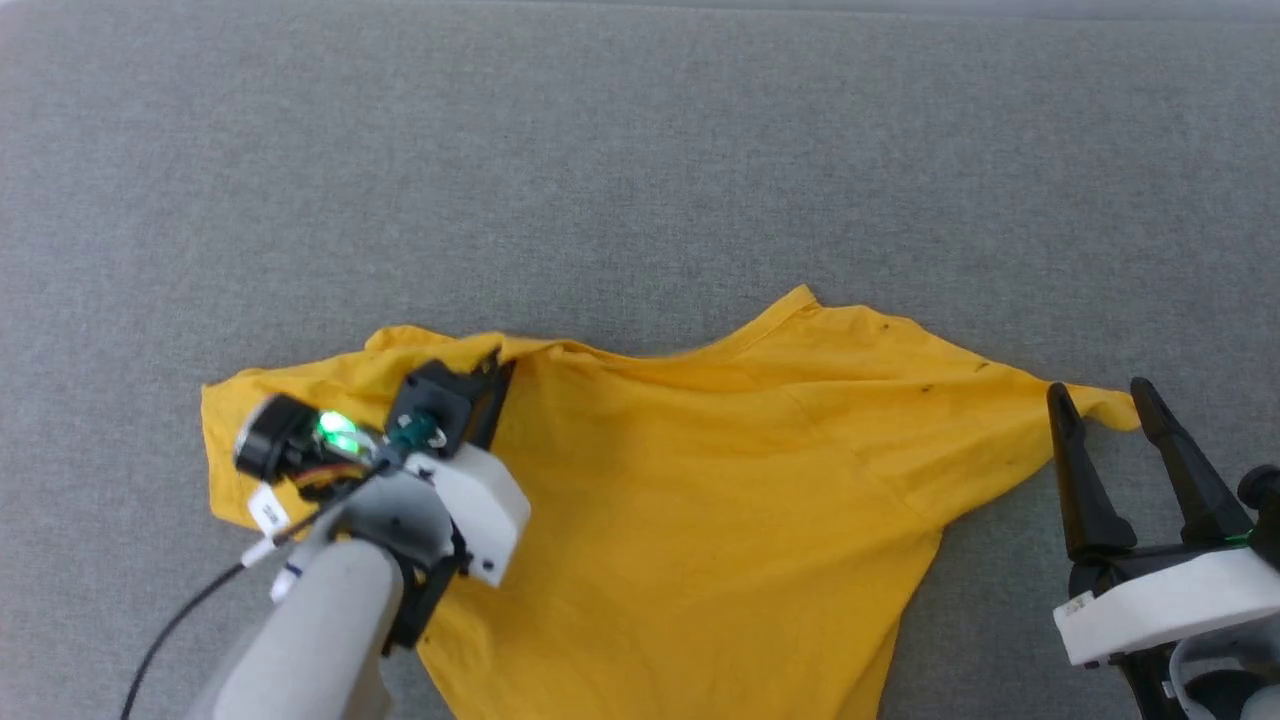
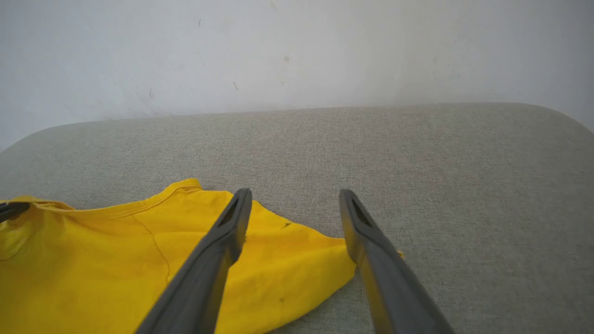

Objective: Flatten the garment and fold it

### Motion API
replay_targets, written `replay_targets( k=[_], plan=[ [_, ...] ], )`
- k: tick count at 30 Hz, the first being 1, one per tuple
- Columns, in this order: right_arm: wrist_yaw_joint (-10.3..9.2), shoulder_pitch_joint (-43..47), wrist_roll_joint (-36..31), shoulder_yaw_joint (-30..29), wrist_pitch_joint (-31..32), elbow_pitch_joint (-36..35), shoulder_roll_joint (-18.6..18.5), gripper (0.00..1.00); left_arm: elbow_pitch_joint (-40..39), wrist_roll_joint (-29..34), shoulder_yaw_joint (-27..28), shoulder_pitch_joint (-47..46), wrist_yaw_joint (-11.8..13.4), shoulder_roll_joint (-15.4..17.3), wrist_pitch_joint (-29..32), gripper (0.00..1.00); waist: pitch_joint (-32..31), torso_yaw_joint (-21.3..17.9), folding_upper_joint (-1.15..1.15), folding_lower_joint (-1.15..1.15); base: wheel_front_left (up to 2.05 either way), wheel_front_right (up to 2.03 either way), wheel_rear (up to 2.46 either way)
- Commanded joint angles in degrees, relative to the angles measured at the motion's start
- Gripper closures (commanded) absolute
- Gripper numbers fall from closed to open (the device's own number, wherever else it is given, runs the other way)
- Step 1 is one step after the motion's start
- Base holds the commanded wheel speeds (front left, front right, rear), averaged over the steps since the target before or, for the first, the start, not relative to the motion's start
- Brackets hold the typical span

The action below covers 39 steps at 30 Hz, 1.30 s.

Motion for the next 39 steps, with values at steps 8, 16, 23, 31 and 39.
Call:
replay_targets(
  k=[8,16,23,31,39],
  plan=[
    [-0.05,-1.21,-0.23,0.08,0.22,-1.36,0.14,0.00,0.50,0.45,3.93,-10.38,2.28,0.60,-3.42,1.00,3.22,-0.27,0.00,0.00,0.00,0.00,0.00],
    [-0.05,-2.89,-0.13,1.03,-0.11,-0.61,0.14,0.00,11.55,1.96,5.73,-19.09,6.34,-2.02,-10.18,0.00,5.37,-0.95,0.00,0.00,0.00,0.00,0.00],
    [-0.05,-2.96,0.10,0.94,-0.31,0.71,0.14,0.00,12.24,-2.57,8.45,-18.56,7.96,-6.20,-19.15,0.00,3.87,-0.60,0.00,0.00,0.00,0.00,0.00],
    [-0.05,-1.05,0.81,1.38,-0.35,1.92,0.14,0.00,-3.92,-4.46,10.80,-4.81,9.70,-5.87,-25.34,0.00,-1.02,0.46,0.00,0.00,0.00,0.00,0.00],
    [-0.05,2.18,2.24,2.43,-0.58,3.44,0.14,0.00,-17.47,-4.44,12.04,16.79,15.08,-8.22,-26.01,0.00,-4.68,0.35,0.00,0.00,0.00,0.00,0.00]
  ],
)
